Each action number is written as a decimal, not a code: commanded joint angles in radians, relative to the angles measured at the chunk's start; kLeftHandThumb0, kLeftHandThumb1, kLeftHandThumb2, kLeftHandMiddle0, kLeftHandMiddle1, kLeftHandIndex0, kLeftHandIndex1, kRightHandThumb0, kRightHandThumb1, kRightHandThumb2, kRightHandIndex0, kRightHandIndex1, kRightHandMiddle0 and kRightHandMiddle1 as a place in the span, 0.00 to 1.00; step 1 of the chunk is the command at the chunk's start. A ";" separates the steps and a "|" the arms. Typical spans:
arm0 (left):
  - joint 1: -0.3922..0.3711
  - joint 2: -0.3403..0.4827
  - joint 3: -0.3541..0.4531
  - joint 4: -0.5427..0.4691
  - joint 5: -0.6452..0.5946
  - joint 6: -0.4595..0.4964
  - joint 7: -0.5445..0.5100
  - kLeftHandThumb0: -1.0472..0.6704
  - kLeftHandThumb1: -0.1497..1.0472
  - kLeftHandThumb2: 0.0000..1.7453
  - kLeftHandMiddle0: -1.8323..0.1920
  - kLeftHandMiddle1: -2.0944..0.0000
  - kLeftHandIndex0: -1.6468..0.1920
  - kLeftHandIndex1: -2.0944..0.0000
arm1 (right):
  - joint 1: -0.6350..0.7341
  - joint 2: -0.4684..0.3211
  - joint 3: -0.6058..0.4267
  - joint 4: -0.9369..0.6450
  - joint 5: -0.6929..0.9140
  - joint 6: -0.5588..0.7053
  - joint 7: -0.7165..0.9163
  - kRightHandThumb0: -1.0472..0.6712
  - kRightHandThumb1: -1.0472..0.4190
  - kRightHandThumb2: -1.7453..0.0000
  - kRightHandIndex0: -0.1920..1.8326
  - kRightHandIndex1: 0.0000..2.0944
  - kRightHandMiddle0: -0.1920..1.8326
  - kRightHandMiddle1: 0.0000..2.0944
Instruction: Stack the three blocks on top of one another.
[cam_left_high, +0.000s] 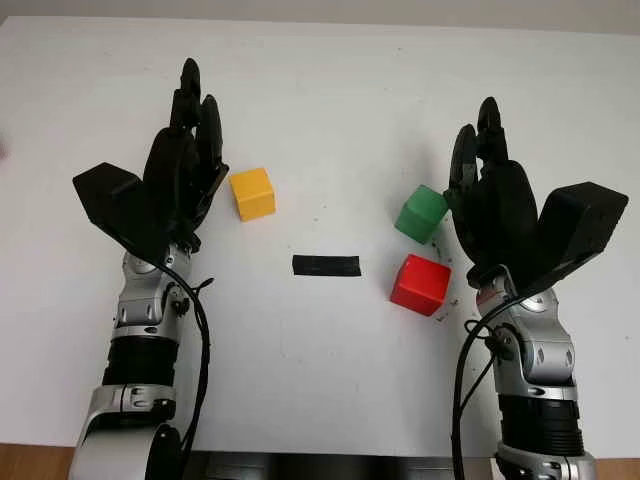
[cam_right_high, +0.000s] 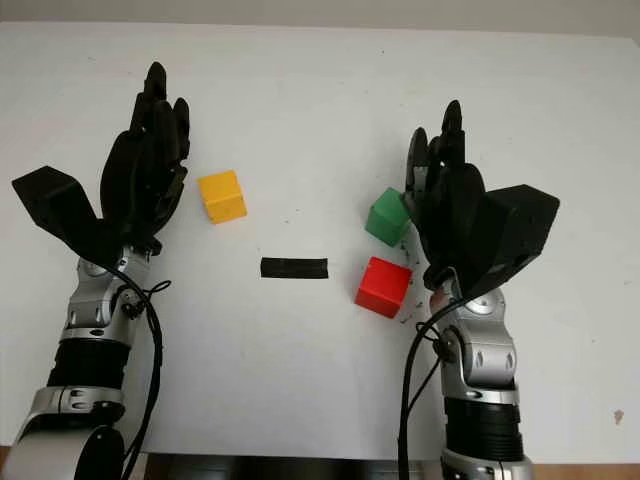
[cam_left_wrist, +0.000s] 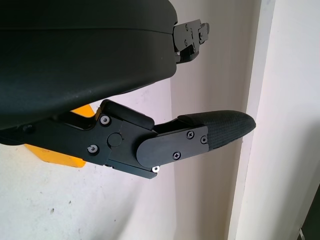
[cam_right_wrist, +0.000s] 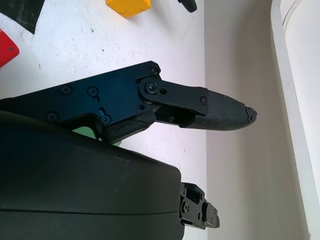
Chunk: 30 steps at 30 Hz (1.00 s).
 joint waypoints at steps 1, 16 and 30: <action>-0.004 0.007 0.000 -0.008 -0.001 -0.003 -0.002 0.16 1.00 0.36 0.99 0.98 0.99 0.98 | 0.007 0.002 -0.007 -0.025 0.006 -0.012 0.003 0.17 0.00 0.66 0.00 0.00 0.00 0.00; 0.000 0.002 0.001 -0.009 -0.001 0.000 0.006 0.16 1.00 0.37 0.99 0.97 0.99 0.97 | -0.013 -0.074 -0.009 -0.005 -0.031 -0.091 0.074 0.20 0.00 0.69 0.00 0.00 0.00 0.00; 0.007 0.005 -0.003 -0.015 0.004 -0.002 0.004 0.15 1.00 0.36 0.99 0.97 0.99 0.98 | -0.100 -0.697 0.040 -0.190 -0.294 -0.207 0.553 0.29 0.22 0.99 0.14 0.07 0.19 0.09</action>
